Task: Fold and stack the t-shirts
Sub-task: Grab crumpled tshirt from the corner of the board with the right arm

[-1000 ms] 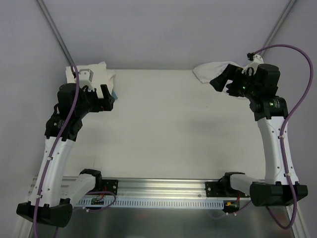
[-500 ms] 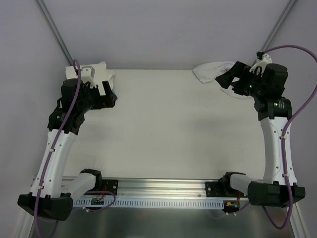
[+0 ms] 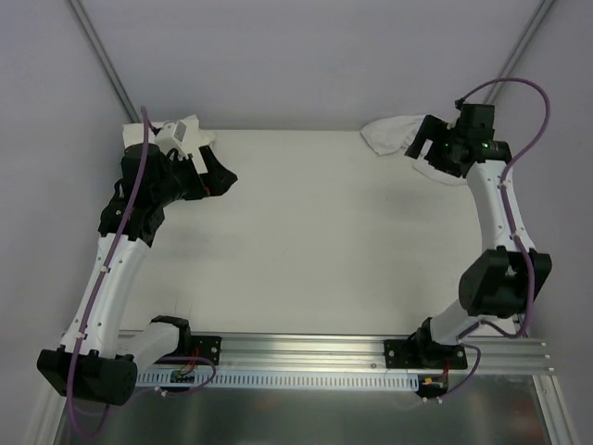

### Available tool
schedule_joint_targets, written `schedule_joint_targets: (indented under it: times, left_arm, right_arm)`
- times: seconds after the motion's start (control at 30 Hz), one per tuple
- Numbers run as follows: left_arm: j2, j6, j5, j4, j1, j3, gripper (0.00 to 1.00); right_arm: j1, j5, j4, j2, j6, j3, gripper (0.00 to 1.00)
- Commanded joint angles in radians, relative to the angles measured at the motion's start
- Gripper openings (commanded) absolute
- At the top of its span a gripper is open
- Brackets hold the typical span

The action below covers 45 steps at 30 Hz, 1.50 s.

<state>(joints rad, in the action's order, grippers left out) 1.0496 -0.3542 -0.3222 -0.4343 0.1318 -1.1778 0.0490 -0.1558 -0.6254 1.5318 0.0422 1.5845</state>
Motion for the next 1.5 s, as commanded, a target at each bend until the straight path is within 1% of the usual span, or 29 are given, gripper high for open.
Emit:
schedule_joint_targets:
  times: [0.0,0.1,0.23,0.43,0.6,0.7,1.03,1.37,1.4,1.47]
  left_arm:
    - [-0.034,-0.051,-0.061,0.085,0.006,0.009,0.99]
    - [-0.062,-0.049,-0.063,0.077,0.006,0.017,0.99]
    - [-0.094,-0.045,-0.074,0.059,0.006,0.026,0.99]
    - [-0.126,-0.037,-0.097,0.014,0.006,0.017,0.99]
    - [-0.125,-0.038,-0.100,-0.044,0.006,-0.026,0.99]
    - [-0.122,-0.046,-0.104,-0.066,0.006,-0.040,0.99]
    - [-0.083,-0.066,-0.113,-0.083,0.006,-0.069,0.99]
    - [-0.034,-0.065,-0.117,-0.090,0.017,-0.112,0.99]
    - [-0.033,-0.066,-0.115,-0.090,0.019,-0.112,0.99]
    - [-0.028,-0.068,-0.113,-0.093,0.022,-0.117,0.99]
  right_arm:
    - [0.008,0.059,-0.030,0.115,-0.008,0.063,1.00]
    - [0.011,0.050,-0.036,0.293,-0.005,0.174,1.00]
    - [0.018,0.025,-0.025,0.442,0.025,0.274,0.99]
    - [0.031,0.019,-0.019,0.609,0.042,0.428,0.98]
    - [0.052,0.021,-0.010,0.752,0.067,0.573,0.98]
    - [0.068,0.025,-0.007,0.810,0.085,0.615,0.98]
    - [0.117,0.025,0.041,0.909,0.130,0.634,0.99]
    - [0.127,0.048,0.121,0.958,0.163,0.660,0.98]
    - [0.127,0.050,0.124,0.964,0.169,0.660,0.97]
    - [0.127,0.055,0.128,0.970,0.176,0.661,0.86]
